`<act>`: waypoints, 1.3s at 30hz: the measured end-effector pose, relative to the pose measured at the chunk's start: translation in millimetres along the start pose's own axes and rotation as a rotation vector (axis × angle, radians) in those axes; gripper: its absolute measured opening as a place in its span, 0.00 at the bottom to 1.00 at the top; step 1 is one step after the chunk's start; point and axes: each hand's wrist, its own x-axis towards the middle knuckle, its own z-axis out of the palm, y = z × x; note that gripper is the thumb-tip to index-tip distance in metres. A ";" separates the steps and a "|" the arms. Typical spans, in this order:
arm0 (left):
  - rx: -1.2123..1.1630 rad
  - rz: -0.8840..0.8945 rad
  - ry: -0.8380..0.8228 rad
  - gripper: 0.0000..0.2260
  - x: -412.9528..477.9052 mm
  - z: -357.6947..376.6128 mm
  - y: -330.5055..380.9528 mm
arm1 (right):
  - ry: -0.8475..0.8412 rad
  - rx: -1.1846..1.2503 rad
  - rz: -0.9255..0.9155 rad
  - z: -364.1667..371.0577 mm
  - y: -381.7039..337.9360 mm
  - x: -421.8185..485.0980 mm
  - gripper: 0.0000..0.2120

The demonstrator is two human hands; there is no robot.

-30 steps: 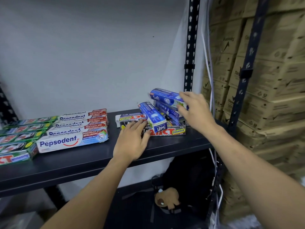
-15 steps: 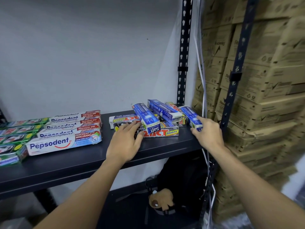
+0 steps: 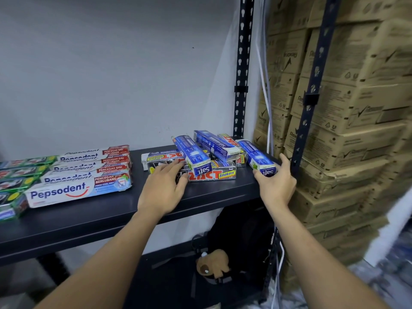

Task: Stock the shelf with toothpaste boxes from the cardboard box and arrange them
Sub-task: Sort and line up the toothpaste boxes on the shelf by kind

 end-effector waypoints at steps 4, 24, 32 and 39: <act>0.000 0.004 0.000 0.23 0.3 -0.5 -0.4 | 0.040 0.089 -0.017 -1.5 3.3 -5.9 0.44; -0.296 -0.029 0.073 0.15 -16.3 -13.5 -11.4 | -0.340 -0.110 -0.613 23.7 -88.9 -57.6 0.24; -0.488 -0.151 0.168 0.12 -22.0 -16.5 -14.3 | -0.384 -0.393 -0.693 41.4 -109.4 -62.9 0.27; -0.363 -0.128 0.010 0.25 -15.9 -14.4 -20.9 | -0.256 -0.383 -0.849 19.8 -90.8 -42.5 0.22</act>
